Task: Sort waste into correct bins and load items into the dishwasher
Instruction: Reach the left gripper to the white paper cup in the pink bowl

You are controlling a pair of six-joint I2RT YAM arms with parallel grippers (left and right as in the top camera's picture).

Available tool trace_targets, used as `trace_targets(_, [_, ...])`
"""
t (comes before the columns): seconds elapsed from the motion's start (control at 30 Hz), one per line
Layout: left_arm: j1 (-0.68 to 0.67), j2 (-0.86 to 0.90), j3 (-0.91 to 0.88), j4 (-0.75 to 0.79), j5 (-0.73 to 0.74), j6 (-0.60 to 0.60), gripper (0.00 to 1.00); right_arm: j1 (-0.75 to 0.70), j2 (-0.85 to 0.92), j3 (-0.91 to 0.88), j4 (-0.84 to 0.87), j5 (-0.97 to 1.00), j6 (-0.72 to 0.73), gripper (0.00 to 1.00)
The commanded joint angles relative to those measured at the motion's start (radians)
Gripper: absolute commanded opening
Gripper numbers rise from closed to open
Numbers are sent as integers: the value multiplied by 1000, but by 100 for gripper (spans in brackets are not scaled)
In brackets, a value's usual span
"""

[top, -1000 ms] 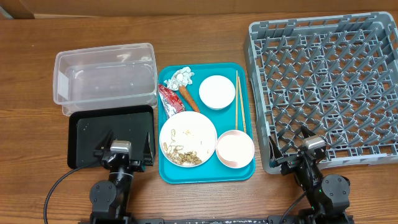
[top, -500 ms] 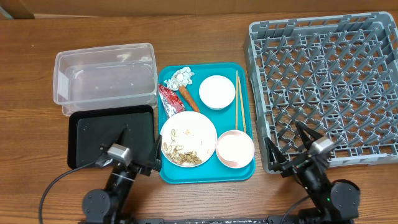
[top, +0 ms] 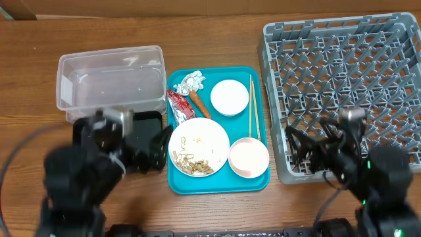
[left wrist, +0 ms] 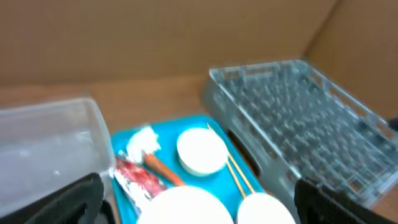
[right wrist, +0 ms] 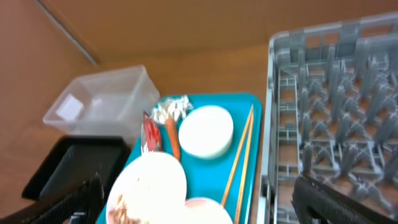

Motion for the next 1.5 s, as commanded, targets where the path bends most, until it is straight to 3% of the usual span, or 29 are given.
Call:
trace_targets(0.0, [4, 178, 188, -139, 94, 35, 100, 4, 117, 148, -76, -7, -3, 100])
trace_targets(0.1, [5, 281, 261, -221, 78, 34, 100, 4, 191, 218, -139, -78, -2, 100])
trace_targets(0.27, [5, 393, 270, -243, 276, -19, 100, 4, 230, 232, -171, -182, -2, 100])
trace_targets(0.4, [4, 454, 270, -243, 423, -32, 100, 4, 228, 232, -179, -129, 74, 100])
trace_targets(0.5, [-12, 478, 270, -248, 454, -31, 100, 4, 228, 232, -188, -17, 165, 100])
trace_targets(0.6, [-99, 480, 270, -294, 295, -18, 100, 4, 229, 232, -215, 69, 239, 100])
trace_targets(0.77, [-388, 492, 269, -345, -158, -47, 100, 4, 228, 232, -277, 193, 379, 100])
trace_targets(0.9, [-568, 507, 269, -304, -264, -52, 100, 4, 228, 232, -299, 212, 387, 100])
trace_targets(0.93, [-599, 512, 268, -281, -278, -54, 98, 4, 228, 232, -303, 212, 387, 100])
trace_targets(1.0, [-645, 529, 268, -245, -333, -76, 82, 4, 228, 232, -307, 212, 387, 100])
trace_targets(1.1, [-685, 578, 268, -237, -491, -169, 76, 4, 228, 232, -318, 212, 387, 100])
trace_targets(1.27, [-713, 719, 268, -204, -462, -184, 74, 4, 228, 232, -330, 212, 386, 100])
trace_targets(1.47, [-734, 898, 268, -157, -373, -204, 57, 4, 229, 232, -348, 212, 386, 100])
